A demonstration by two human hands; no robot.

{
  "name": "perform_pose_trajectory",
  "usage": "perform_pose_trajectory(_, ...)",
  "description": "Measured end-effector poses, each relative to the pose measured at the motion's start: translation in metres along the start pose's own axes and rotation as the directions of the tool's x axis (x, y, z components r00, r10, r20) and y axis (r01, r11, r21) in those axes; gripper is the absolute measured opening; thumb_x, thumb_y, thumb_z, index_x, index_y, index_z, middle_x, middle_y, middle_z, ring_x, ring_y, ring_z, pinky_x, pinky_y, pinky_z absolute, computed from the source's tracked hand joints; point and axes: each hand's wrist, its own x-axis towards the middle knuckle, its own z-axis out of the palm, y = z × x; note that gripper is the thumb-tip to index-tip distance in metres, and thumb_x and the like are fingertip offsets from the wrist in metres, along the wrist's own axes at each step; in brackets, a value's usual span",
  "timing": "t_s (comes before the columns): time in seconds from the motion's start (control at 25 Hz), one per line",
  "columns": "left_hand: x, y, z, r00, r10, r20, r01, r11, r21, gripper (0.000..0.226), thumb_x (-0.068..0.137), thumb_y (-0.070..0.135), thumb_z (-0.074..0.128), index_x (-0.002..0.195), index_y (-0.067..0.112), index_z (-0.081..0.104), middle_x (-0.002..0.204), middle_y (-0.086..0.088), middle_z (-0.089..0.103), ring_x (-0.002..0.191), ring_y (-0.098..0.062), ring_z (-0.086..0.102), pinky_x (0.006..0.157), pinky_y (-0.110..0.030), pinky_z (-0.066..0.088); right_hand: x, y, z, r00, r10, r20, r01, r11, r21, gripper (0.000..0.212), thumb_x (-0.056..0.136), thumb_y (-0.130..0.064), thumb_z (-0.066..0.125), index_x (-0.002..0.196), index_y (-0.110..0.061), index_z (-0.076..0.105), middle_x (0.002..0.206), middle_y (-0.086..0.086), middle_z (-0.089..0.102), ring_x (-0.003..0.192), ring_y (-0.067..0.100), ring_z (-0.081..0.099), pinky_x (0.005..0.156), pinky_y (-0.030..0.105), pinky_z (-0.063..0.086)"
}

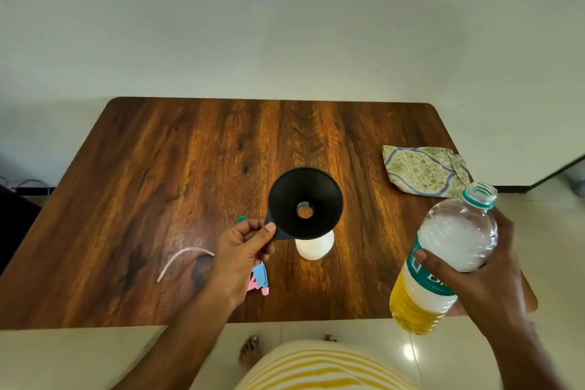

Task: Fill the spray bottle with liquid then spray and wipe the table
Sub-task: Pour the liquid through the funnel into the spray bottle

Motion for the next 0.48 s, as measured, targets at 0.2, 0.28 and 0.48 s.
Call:
perform_pose_trajectory(0.2,-0.005,-0.016,0.021,0.999,-0.009,-0.052,0.011,0.999,0.048,0.011,0.09,0.01,0.067,0.099,0.004,0.07,0.072,-0.009,0.068,0.059,-0.013,0.06,0.055,-0.02,0.051,0.017,0.017,-0.02,0.999,-0.007,0.05,0.008,1.0,-0.028,0.109,0.032,-0.079,0.076,0.127,-0.055,0.026,0.138,0.001,0.046,0.125,0.023,0.049,0.09,0.045,0.052)
perform_pose_trajectory(0.28,-0.007,-0.019,0.03,0.997,-0.004,-0.078,0.008,0.999,0.052,0.011,0.09,0.009,0.067,0.099,0.004,0.07,0.073,-0.009,0.069,0.059,-0.012,0.06,0.056,-0.021,0.05,0.026,0.022,-0.026,0.997,-0.012,0.079,0.014,0.999,-0.033,0.106,0.032,-0.077,0.077,0.124,-0.059,0.026,0.137,-0.001,0.045,0.125,0.022,0.049,0.09,0.043,0.052)
perform_pose_trajectory(0.48,-0.011,-0.026,0.049,0.989,0.0,-0.149,0.008,0.999,0.051,0.013,0.09,0.009,0.068,0.101,0.003,0.07,0.075,-0.01,0.07,0.059,-0.013,0.06,0.056,-0.022,0.049,0.042,0.029,-0.036,0.989,-0.033,0.143,0.038,0.999,-0.035,0.102,0.032,-0.075,0.076,0.119,-0.066,0.023,0.13,-0.013,0.042,0.121,0.014,0.046,0.084,0.028,0.048)
